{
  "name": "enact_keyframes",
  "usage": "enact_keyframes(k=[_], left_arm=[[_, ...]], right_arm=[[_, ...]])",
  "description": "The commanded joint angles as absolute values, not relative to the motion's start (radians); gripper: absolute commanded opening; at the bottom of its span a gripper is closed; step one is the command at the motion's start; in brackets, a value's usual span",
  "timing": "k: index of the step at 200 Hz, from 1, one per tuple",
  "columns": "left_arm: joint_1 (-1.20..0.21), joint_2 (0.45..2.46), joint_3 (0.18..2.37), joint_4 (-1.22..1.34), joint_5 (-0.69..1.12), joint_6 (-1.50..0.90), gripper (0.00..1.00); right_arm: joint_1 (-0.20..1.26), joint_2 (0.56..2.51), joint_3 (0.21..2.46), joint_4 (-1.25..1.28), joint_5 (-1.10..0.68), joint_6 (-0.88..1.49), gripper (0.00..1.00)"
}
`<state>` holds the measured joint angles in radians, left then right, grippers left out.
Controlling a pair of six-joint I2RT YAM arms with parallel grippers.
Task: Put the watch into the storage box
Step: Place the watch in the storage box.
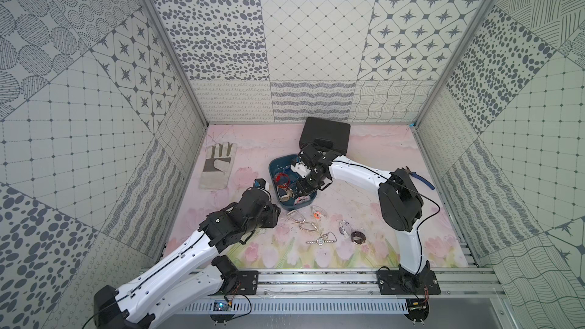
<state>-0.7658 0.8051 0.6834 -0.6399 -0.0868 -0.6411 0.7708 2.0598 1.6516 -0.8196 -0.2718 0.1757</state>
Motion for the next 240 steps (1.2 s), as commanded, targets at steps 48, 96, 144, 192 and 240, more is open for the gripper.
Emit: enact_keyframes(k=[48,96,144,192,240], left_arm=[[-0.856,0.846,0.636,-0.61,-0.066,-0.782,0.49],[-0.912,0.966,0.536,-0.418,-0.052,-0.946,0.48],[-0.914,1.025,0.456,-0.263,-0.151,-1.115,0.43],[-0.915,1.146,0.483,-0.184,-0.21,-1.165,0.41],[-0.915,1.171,0.487,-0.126,-0.298,-1.237,0.41]], right_arm=[[0.751,1.862,1.619,-0.79,-0.315,0.167,0.43],[0.689,1.716,1.486,-0.736,-0.299,0.185,0.43],[0.642,1.601,1.334,-0.671,-0.315,0.195,0.43],[0.618,1.567,1.245,-0.614,-0.343,0.203,0.44],[0.607,1.542,1.188,-0.587,-0.352,0.194,0.43]])
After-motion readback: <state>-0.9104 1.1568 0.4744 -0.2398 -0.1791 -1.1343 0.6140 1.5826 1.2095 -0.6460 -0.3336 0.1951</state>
